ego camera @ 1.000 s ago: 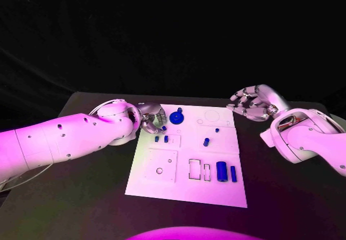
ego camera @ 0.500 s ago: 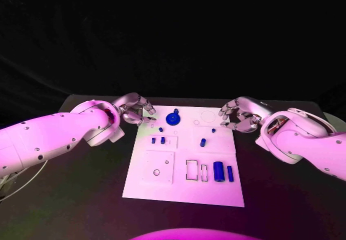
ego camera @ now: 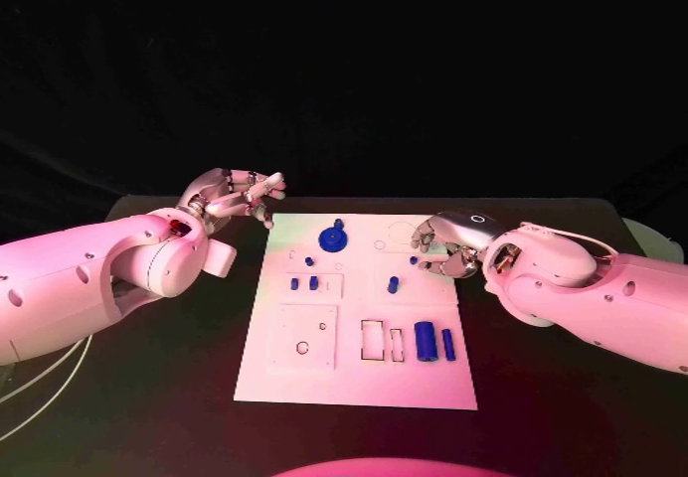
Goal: Assemble the parts on the task board
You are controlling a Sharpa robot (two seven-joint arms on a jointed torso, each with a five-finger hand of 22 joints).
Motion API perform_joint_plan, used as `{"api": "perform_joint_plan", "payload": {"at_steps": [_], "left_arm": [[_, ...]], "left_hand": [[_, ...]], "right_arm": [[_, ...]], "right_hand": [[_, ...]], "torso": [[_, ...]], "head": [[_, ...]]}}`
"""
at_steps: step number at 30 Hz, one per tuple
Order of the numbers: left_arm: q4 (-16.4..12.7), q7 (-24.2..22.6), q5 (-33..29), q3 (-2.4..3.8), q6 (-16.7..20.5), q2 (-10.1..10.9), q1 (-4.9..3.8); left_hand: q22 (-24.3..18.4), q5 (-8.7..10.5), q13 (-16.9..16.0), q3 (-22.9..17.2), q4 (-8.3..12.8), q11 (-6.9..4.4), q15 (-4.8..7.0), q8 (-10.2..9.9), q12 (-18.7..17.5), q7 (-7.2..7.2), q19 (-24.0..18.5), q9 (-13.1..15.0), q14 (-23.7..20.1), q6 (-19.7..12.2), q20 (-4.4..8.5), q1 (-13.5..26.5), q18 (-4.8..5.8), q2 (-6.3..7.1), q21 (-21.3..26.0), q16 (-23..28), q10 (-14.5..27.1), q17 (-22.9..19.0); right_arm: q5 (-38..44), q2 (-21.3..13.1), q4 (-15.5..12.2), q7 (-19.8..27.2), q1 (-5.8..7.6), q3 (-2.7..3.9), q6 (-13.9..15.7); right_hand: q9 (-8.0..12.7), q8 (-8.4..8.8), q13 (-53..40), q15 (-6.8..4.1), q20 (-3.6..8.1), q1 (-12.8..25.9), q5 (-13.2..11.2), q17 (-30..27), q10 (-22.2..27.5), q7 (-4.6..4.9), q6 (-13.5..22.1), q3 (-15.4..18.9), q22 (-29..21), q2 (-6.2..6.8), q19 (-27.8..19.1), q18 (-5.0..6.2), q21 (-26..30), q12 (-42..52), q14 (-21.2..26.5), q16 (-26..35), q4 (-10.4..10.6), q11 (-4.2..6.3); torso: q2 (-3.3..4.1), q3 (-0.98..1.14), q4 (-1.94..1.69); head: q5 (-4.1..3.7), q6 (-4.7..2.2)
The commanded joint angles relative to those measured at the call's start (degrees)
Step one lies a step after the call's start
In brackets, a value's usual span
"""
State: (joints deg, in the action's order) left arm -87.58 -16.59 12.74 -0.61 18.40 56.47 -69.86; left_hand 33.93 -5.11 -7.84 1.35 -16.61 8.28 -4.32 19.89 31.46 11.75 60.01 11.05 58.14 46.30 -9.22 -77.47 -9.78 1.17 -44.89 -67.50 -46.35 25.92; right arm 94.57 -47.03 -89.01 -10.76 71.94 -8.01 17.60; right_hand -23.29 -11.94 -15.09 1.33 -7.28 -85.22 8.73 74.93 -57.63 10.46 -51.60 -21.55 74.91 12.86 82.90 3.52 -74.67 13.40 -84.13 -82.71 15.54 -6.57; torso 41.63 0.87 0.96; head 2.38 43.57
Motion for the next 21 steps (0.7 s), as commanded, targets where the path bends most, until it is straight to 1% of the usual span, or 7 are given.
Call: {"api": "perform_joint_plan", "payload": {"at_steps": [1, 5, 8, 12, 14, 16, 21], "left_arm": [[-0.59, -6.78, -10.11, 0.04, 0.58, 0.12, -0.06], [-0.90, -7.51, -11.12, 0.03, 0.50, 0.23, -0.06], [-1.03, -7.72, -11.45, 0.03, 0.45, 0.29, -0.06], [-1.15, -7.83, -11.78, 0.03, 0.31, 0.35, -0.06], [-1.19, -7.82, -11.86, 0.02, 0.27, 0.36, -0.06], [-1.24, -7.81, -11.91, 0.02, 0.22, 0.36, -0.06], [-1.38, -7.73, -11.97, 0.02, 0.12, 0.35, -0.06]], "left_hand": [[-0.15, -0.20, 0.10, -0.34, -0.02, -0.07, 0.23, 0.38, 0.42, -0.10, 0.42, 0.06, -0.38, 0.49, 0.09, -1.26, -0.83, -0.27, 0.31, -0.30, 0.39, -0.24], [-0.24, -0.19, 0.16, -0.42, 0.03, -0.08, 0.24, 0.43, 0.64, -0.11, 0.53, 0.07, -0.42, 0.54, 0.11, -2.01, -0.83, -0.43, 0.43, -0.38, 0.48, -0.40], [-0.30, -0.20, 0.21, -0.50, 0.05, -0.09, 0.25, 0.46, 0.78, -0.13, 0.62, 0.07, -0.44, 0.56, 0.12, -2.56, -0.83, -0.54, 0.52, -0.46, 0.56, -0.52], [-0.39, -0.21, 0.31, -0.74, 0.11, -0.11, 0.28, 0.48, 1.06, -0.14, 0.79, 0.05, -0.46, 0.55, 0.16, -3.68, -0.83, -0.74, 0.65, -0.60, 0.65, -0.75], [-0.44, -0.22, 0.35, -0.88, 0.13, -0.12, 0.29, 0.48, 1.20, -0.13, 0.85, 0.03, -0.47, 0.54, 0.17, -4.19, -0.83, -0.83, 0.72, -0.65, 0.64, -0.86], [-0.50, -0.24, 0.42, -1.23, 0.19, -0.13, 0.31, 0.46, 1.38, -0.14, 0.93, 0.00, -0.49, 0.52, 0.19, -5.04, -0.83, -0.99, 0.81, -0.72, 0.65, -1.01], [-0.56, -0.25, 0.54, -1.59, 0.24, -0.14, 0.32, 0.41, 1.53, -0.12, 1.03, -0.05, -0.52, 0.48, 0.22, -5.95, -0.83, -1.00, 0.91, -0.81, 0.72, -1.20]], "right_arm": [[4.45, 0.66, 0.44, -2.09, -0.18, -0.01, -0.97], [4.74, 1.47, 0.94, -2.19, -0.39, -0.01, -0.92], [4.79, 1.86, 1.19, -2.19, -0.56, -0.01, -1.07], [4.67, 2.46, 1.65, -2.05, -0.90, -0.01, -1.55], [4.57, 2.75, 1.85, -1.96, -1.09, -0.01, -1.78], [4.51, 2.97, 1.98, -1.92, -1.25, -0.01, -2.07], [4.46, 3.30, 2.37, -2.07, -1.46, -0.01, -3.09]], "right_hand": [[0.07, 0.21, 0.40, 0.35, -0.13, -0.43, -0.26, 0.77, -0.73, -0.11, -0.67, -0.76, 6.48, -0.21, 0.33, -0.13, -0.52, -0.34, -2.63, -0.32, -0.02, 0.08], [0.09, 0.22, 0.97, 0.23, -0.05, -0.49, -0.22, 0.64, -1.49, -0.27, -1.37, -1.92, 6.78, -0.36, 0.55, -0.22, -0.95, -0.51, -2.64, -0.31, -0.09, 0.26], [0.06, 0.16, 1.39, 0.08, 0.05, -0.48, 0.04, 0.55, -2.22, -0.45, -2.00, -2.94, 7.07, -0.58, 0.77, -0.31, -1.40, -0.62, -2.65, -0.31, -0.15, 0.42], [-0.10, -0.12, 2.08, -0.29, 0.35, -0.84, 0.08, 0.61, -3.82, -0.89, -3.35, -5.09, 7.64, -0.98, 1.18, -0.49, -2.26, -0.83, -2.71, -0.40, -0.83, 0.85], [-0.22, -0.31, 2.31, -0.47, 0.50, -1.01, -0.08, 0.63, -4.62, -1.10, -4.01, -6.05, 7.91, -1.24, 1.36, -0.58, -2.66, -0.91, -2.74, -0.45, -1.26, 1.06], [-0.39, -0.57, 2.45, -0.69, 0.68, -1.18, -0.11, 0.70, -5.62, -1.35, -4.75, -6.92, 8.32, -1.44, 1.66, -0.72, -3.32, -0.86, -2.78, -0.51, -1.83, 1.35], [-0.63, -0.84, 2.73, -0.96, 0.96, -0.84, -0.14, 0.79, -6.82, -1.66, -5.62, -8.04, 8.74, -1.54, 1.93, -0.86, -3.94, -1.08, -2.84, -0.60, -2.66, 1.70]], "torso": [[-0.02, 0.02, -0.02], [0.00, 0.06, -0.03], [0.03, 0.03, -0.03], [0.05, 0.02, 0.00], [0.03, 0.05, 0.05], [0.02, 0.08, 0.02], [0.02, 0.05, -0.04]], "head": [[0.00, 0.10], [0.06, 0.15], [-0.01, 0.15], [0.13, 0.30], [0.19, 0.38], [0.23, 0.47], [0.19, 0.66]]}}
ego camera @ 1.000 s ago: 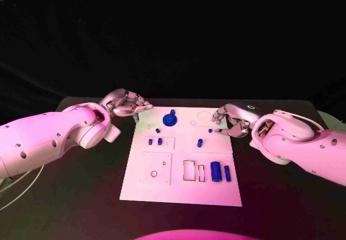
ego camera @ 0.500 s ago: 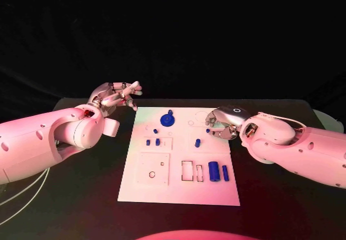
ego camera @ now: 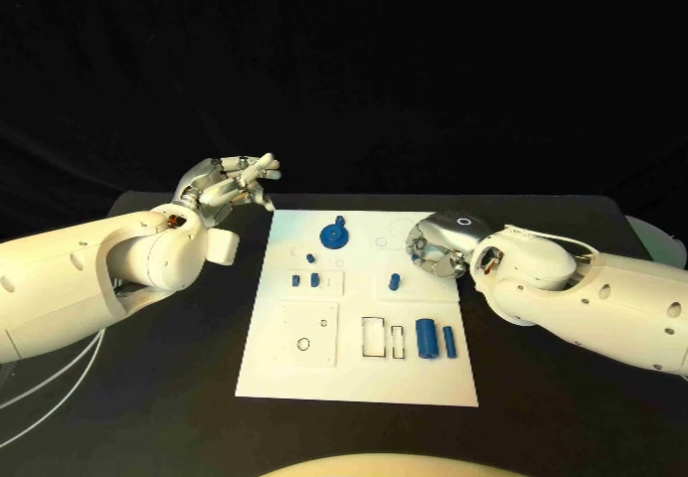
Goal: Assemble the parts on the task board
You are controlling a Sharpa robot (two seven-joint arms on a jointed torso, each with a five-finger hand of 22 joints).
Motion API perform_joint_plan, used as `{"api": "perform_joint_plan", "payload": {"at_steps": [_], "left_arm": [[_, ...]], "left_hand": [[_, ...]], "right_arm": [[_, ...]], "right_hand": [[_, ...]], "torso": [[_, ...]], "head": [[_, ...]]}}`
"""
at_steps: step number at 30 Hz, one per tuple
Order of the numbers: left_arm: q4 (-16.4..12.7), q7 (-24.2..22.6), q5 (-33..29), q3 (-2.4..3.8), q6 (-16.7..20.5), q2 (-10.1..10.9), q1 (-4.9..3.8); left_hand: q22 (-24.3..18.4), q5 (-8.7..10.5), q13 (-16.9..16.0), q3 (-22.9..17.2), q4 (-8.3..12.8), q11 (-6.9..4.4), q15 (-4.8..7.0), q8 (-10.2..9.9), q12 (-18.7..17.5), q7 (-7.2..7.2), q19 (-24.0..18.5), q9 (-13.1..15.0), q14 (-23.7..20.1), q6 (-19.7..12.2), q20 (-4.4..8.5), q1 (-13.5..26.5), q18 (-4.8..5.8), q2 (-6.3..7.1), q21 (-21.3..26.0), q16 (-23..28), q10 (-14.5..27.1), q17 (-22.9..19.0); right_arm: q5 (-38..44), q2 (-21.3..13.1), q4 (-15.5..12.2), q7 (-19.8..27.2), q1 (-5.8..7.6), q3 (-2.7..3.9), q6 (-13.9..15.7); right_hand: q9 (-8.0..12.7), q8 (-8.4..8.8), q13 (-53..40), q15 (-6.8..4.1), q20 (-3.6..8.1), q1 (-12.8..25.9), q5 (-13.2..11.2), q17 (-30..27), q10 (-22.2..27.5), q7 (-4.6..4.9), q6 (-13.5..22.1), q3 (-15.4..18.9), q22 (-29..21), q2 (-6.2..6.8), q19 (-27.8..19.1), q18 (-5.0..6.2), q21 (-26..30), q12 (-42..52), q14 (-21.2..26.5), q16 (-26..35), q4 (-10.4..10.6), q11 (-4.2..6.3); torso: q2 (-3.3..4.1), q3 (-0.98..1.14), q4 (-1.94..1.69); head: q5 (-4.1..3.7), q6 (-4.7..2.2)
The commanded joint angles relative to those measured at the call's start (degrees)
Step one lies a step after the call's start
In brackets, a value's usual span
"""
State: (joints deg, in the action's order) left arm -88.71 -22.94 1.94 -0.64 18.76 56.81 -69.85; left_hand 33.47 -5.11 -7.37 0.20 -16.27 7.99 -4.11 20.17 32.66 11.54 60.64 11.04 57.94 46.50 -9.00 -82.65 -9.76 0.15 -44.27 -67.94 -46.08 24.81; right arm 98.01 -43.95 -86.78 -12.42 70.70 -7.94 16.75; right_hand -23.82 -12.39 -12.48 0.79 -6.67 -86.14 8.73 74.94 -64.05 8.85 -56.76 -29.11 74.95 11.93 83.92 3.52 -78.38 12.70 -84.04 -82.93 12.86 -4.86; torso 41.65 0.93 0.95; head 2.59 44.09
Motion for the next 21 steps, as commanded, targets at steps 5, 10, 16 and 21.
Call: {"api": "perform_joint_plan", "payload": {"at_steps": [5, 10, 16, 21], "left_arm": [[-0.32, -1.26, -1.19, 0.05, -0.28, 0.01, -0.07], [-0.33, -1.06, -1.20, 0.05, -0.32, 0.00, -0.07], [-0.32, -0.82, -1.20, 0.05, -0.26, -0.04, -0.07], [-0.27, -0.60, -1.20, 0.05, -0.21, -0.07, -0.07]], "left_hand": [[-0.14, -0.25, 0.16, -0.69, -0.07, 0.17, 0.12, 0.07, 0.40, 0.10, 0.46, -0.09, -0.35, 0.22, 0.02, -1.36, -0.84, 0.07, 0.36, -0.42, 0.51, -0.22], [-0.17, -0.24, 0.24, -0.90, -0.03, 0.19, 0.11, 0.03, 0.44, 0.12, 0.50, -0.12, -0.39, 0.18, 0.02, -1.86, -0.84, 0.15, 0.41, -0.46, 0.58, -0.32], [-0.19, -0.24, 0.31, -1.03, -0.03, 0.23, 0.09, -0.05, 0.44, 0.18, 0.52, -0.17, -0.43, 0.06, 0.02, -2.15, -0.83, 0.24, 0.45, -0.48, 0.69, -0.39], [-0.22, -0.24, 0.39, -1.18, -0.02, 0.27, 0.06, -0.10, 0.44, 0.22, 0.53, -0.21, -0.50, 0.00, 0.01, -2.50, -0.82, 0.33, 0.51, -0.50, 0.82, -0.48]], "right_arm": [[1.31, 0.47, 0.58, -0.84, -0.35, -0.07, -3.44], [2.06, 0.68, 0.70, -1.40, -0.50, -0.08, -4.46], [3.95, 1.10, 0.73, -2.60, -0.80, -0.12, -4.70], [5.10, 1.21, 0.33, -3.41, -0.98, -0.16, -3.78]], "right_hand": [[-0.40, -0.64, 0.34, -0.69, 0.61, 0.62, -0.21, 0.79, -1.60, -0.34, -1.24, -1.43, 9.02, -0.69, 1.09, -0.96, -0.65, -0.64, -2.95, -0.42, -1.03, 0.29], [-0.78, -1.03, 0.37, -1.01, 0.89, 0.38, -0.10, 0.90, -2.72, -0.62, -2.08, -2.38, 9.70, -1.06, 1.58, -1.21, -1.77, -0.76, -3.00, -0.51, -2.67, 0.66], [-1.02, -1.19, 0.38, -1.12, 1.03, 0.50, -0.41, 0.84, -3.25, -0.70, -2.43, -2.82, 10.16, -1.19, 1.91, -1.39, -2.52, -0.96, -3.00, -0.51, -3.73, 0.78], [-1.21, -1.29, 0.41, -1.17, 1.10, 1.39, -0.99, 0.79, -3.65, -0.81, -2.71, -2.87, 10.33, -1.20, 1.99, -1.44, -2.74, -1.21, -3.00, -0.51, -4.10, 0.84]], "torso": [[-0.03, 0.02, 0.04], [-0.07, 0.04, 0.06], [-0.08, 0.01, 0.06], [-0.11, 0.01, 0.05]], "head": [[0.04, 0.21], [0.02, 0.40], [-0.04, 0.44], [-0.05, 0.57]]}}
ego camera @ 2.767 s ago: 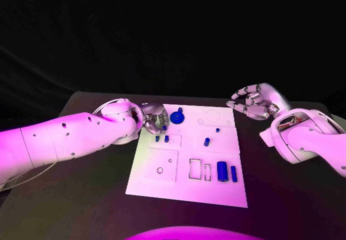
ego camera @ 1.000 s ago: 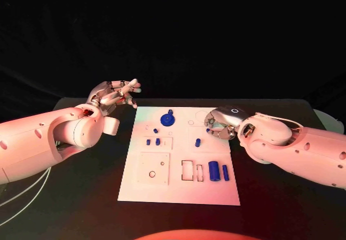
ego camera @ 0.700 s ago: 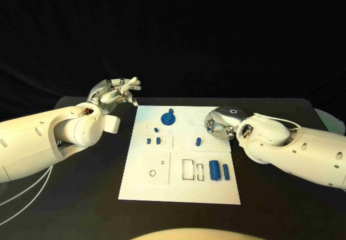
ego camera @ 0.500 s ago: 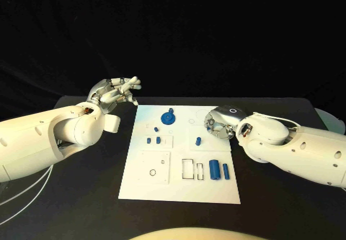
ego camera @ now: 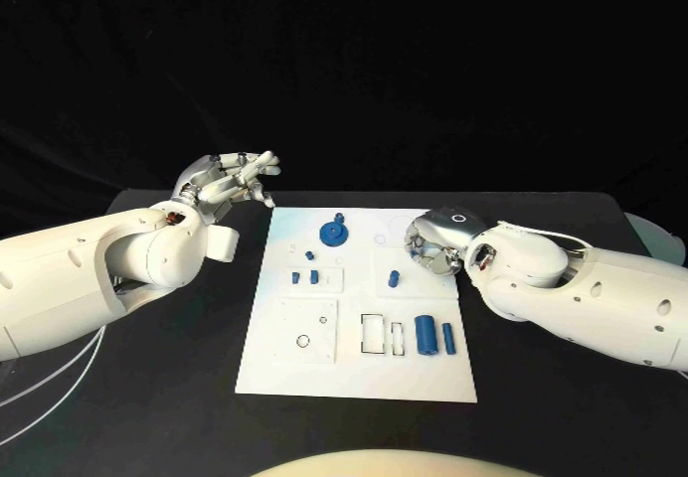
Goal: Assemble the parts on the task board
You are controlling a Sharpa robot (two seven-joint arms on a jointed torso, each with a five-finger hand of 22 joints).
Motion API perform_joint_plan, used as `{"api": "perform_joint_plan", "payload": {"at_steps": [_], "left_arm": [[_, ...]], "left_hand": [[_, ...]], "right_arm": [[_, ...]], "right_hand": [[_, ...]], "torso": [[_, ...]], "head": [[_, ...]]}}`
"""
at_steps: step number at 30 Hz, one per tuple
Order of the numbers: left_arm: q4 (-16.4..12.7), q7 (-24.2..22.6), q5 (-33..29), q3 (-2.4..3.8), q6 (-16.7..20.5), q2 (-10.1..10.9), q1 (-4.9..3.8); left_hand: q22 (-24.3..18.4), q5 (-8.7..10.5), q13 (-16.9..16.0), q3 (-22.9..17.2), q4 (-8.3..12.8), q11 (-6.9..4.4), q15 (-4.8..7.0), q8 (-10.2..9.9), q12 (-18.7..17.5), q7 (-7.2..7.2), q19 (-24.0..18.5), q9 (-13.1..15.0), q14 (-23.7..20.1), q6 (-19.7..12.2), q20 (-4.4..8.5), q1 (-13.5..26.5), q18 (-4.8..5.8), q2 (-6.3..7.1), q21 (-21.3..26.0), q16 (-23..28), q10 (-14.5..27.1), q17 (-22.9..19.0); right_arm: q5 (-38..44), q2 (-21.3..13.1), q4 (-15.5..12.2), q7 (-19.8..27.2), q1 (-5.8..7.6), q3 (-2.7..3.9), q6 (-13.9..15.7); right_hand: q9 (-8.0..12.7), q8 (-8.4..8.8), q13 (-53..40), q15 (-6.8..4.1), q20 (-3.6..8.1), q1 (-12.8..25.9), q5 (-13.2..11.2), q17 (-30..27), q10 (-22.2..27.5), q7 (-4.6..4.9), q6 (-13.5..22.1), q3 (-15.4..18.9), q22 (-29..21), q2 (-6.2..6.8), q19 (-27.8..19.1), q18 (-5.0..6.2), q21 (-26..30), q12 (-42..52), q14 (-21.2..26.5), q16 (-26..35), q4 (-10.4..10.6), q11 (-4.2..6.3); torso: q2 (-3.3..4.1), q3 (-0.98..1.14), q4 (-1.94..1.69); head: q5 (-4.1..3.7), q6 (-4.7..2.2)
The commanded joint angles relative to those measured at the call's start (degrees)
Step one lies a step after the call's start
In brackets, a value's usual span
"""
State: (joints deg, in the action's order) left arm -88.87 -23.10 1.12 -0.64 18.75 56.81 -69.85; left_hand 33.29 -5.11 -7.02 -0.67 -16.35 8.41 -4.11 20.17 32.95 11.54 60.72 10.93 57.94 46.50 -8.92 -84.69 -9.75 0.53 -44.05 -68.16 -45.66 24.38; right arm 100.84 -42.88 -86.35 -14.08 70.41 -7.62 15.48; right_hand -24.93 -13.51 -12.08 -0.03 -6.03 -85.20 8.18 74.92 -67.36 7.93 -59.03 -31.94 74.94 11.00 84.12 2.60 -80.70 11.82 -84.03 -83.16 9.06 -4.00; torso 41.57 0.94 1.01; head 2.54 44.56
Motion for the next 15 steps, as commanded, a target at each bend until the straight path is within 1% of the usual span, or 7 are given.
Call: {"api": "perform_joint_plan", "payload": {"at_steps": [1, 7, 9, 15], "left_arm": [[-0.09, -0.41, -0.38, 0.05, -0.17, -0.08, -0.07], [-0.01, -0.28, -0.38, 0.05, -0.10, -0.11, -0.07], [-0.01, -0.23, -0.38, 0.05, -0.08, -0.11, -0.07], [0.00, -0.11, -0.38, 0.05, 0.00, -0.12, -0.08]], "left_hand": [[-0.06, -0.24, 0.08, -0.39, 0.09, -0.14, 0.05, -0.11, 0.14, 0.24, 0.45, -0.10, -0.53, -0.01, -0.08, -0.62, -0.83, 0.01, 0.30, -0.29, 0.46, -0.08], [-0.09, -0.25, 0.18, -0.56, 0.11, -0.10, 0.02, -0.15, 0.12, 0.27, 0.43, -0.13, -0.62, -0.06, -0.10, -0.99, -0.82, 0.13, 0.37, -0.30, 0.63, -0.17], [-0.09, -0.25, 0.18, -0.56, 0.11, -0.10, 0.02, -0.15, 0.12, 0.27, 0.43, -0.13, -0.62, -0.06, -0.10, -0.99, -0.82, 0.13, 0.37, -0.30, 0.63, -0.17], [-0.11, -0.27, 0.24, -0.67, 0.09, -0.06, -0.01, -0.17, 0.09, 0.30, 0.40, -0.15, -0.70, -0.09, -0.12, -1.15, -0.81, 0.17, 0.42, -0.29, 0.76, -0.22]], "right_arm": [[2.49, 0.14, -0.26, -1.95, -0.72, -0.48, -2.06], [3.10, -0.24, -1.25, -2.71, -0.81, -0.49, 0.25], [3.20, -0.43, -1.58, -2.91, -0.80, -0.48, 0.93], [3.32, -0.90, -2.44, -3.42, -0.63, -0.39, 2.45]], "right_hand": [[-0.15, -0.20, 0.04, -0.36, 0.48, 0.81, -0.57, 0.80, -0.42, 0.06, -0.51, -0.02, 10.36, -0.24, 1.80, -0.52, -0.44, -0.45, -3.02, -0.29, -0.31, 0.01], [-0.27, -0.24, 0.09, -0.39, 0.51, 1.64, -0.56, 0.60, -0.62, -0.05, -0.66, -0.08, 10.63, -0.34, 2.00, -0.63, -0.89, -0.70, -2.99, -0.21, -0.25, 0.06], [-0.31, -0.26, 0.10, -0.41, 0.52, 1.87, -0.47, 0.60, -0.71, -0.09, -0.70, -0.11, 10.75, -0.37, 2.10, -0.68, -1.10, -0.76, -3.00, -0.22, -0.22, 0.08], [-0.40, -0.31, 0.12, -0.45, 0.55, 2.33, -0.29, 0.43, -0.91, -0.17, -0.82, -0.17, 10.98, -0.45, 2.28, -0.77, -1.50, -0.89, -2.98, -0.15, -0.17, 0.14]], "torso": [[-0.02, -0.01, 0.01], [-0.03, -0.04, -0.06], [-0.05, -0.01, -0.06], [0.02, -0.02, -0.01]], "head": [[-0.02, 0.10], [-0.06, 0.05], [-0.05, 0.07], [0.01, -0.04]]}}
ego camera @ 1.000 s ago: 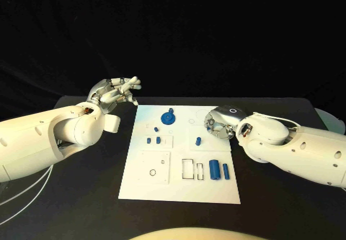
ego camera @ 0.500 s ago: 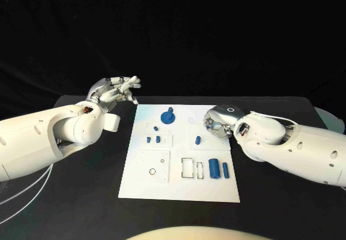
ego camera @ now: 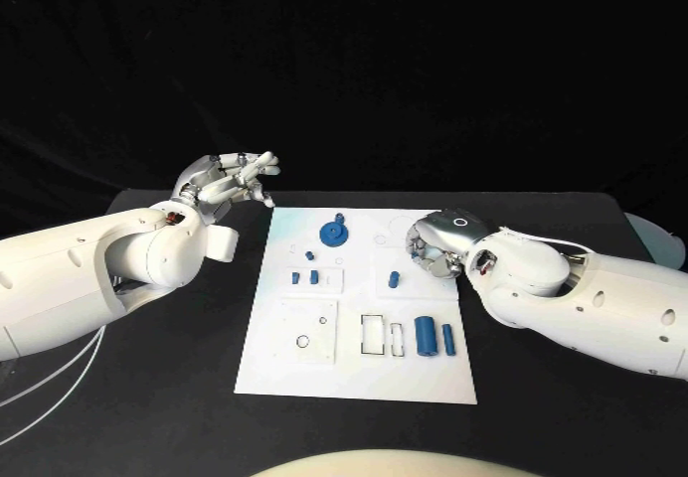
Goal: Assemble the parts on the task board
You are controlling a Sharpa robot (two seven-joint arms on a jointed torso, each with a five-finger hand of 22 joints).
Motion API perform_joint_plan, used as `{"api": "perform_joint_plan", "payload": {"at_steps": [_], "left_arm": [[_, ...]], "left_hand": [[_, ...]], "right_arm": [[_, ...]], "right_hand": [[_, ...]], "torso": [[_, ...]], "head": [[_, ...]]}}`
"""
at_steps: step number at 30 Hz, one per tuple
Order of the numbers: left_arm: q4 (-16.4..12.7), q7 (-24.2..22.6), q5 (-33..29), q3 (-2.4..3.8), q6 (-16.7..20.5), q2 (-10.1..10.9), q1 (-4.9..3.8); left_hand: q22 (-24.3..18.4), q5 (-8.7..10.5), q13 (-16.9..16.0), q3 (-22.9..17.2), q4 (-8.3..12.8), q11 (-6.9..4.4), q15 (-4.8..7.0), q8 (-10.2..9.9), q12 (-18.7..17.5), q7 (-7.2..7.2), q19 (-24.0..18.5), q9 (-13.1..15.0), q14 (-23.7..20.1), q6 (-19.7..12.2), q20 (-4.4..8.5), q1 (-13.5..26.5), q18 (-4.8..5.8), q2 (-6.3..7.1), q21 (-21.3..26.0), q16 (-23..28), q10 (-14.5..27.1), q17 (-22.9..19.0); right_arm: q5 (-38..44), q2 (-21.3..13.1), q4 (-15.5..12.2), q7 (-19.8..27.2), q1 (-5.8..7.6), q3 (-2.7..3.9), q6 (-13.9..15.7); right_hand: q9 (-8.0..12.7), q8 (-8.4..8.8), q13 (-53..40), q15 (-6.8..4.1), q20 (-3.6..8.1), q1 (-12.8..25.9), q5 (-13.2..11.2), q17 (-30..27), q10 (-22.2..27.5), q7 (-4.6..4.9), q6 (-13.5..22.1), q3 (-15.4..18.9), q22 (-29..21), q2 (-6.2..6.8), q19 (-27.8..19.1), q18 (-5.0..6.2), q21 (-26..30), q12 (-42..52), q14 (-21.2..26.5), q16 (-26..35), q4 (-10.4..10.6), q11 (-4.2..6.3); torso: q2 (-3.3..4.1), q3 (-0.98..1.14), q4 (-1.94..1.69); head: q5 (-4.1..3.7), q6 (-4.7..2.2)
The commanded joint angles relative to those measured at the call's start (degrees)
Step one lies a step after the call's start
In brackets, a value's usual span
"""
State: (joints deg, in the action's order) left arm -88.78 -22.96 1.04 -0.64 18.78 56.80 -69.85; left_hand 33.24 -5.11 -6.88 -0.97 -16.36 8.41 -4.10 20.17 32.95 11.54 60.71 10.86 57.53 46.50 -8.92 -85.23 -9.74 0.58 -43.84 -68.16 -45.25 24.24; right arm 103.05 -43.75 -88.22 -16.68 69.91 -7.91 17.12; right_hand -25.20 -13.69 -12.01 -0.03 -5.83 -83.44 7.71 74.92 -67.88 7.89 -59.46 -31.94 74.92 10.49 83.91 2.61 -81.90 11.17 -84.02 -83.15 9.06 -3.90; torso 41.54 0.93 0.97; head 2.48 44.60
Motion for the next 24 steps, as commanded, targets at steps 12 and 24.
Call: {"api": "perform_joint_plan", "payload": {"at_steps": [12, 24], "left_arm": [[-0.04, 0.00, -0.31, 0.05, 0.04, -0.15, -0.07], [-0.07, 0.12, -0.31, 0.04, 0.12, -0.11, -0.07]], "left_hand": [[-0.10, -0.33, 0.20, -0.50, 0.02, 0.00, -0.06, -0.20, 0.04, 0.34, 0.32, -0.11, -0.46, -0.12, -0.16, -0.77, -0.81, 0.16, 0.31, -0.25, 0.57, -0.18], [-0.15, -0.37, 0.27, -0.60, -0.06, 0.05, -0.12, -0.23, 0.00, 0.41, 0.24, -0.14, -0.62, -0.19, -0.19, -0.83, -0.80, 0.22, 0.41, -0.20, 0.77, -0.26]], "right_arm": [[1.14, -1.14, -2.24, -1.42, 0.78, 0.32, 3.99], [-1.33, -4.53, -10.19, -1.28, 1.68, 0.75, 5.49]], "right_hand": [[-0.25, -0.19, 0.07, -0.51, 0.39, 1.08, 0.29, 0.28, -0.64, -0.23, -0.51, -0.21, 11.25, 0.05, 2.69, -0.88, -0.75, -0.38, -2.97, -0.10, -0.12, 0.11], [-0.32, -0.22, 0.08, -0.55, 0.42, 1.43, 0.28, 0.09, -0.81, -0.29, -0.57, -0.24, 11.41, 0.09, 2.82, -0.94, -1.02, -0.48, -2.94, -0.03, -0.09, 0.16]], "torso": [[0.02, 0.03, 0.05], [0.01, 0.04, 0.21]], "head": [[0.10, -0.09], [1.08, -0.06]]}}
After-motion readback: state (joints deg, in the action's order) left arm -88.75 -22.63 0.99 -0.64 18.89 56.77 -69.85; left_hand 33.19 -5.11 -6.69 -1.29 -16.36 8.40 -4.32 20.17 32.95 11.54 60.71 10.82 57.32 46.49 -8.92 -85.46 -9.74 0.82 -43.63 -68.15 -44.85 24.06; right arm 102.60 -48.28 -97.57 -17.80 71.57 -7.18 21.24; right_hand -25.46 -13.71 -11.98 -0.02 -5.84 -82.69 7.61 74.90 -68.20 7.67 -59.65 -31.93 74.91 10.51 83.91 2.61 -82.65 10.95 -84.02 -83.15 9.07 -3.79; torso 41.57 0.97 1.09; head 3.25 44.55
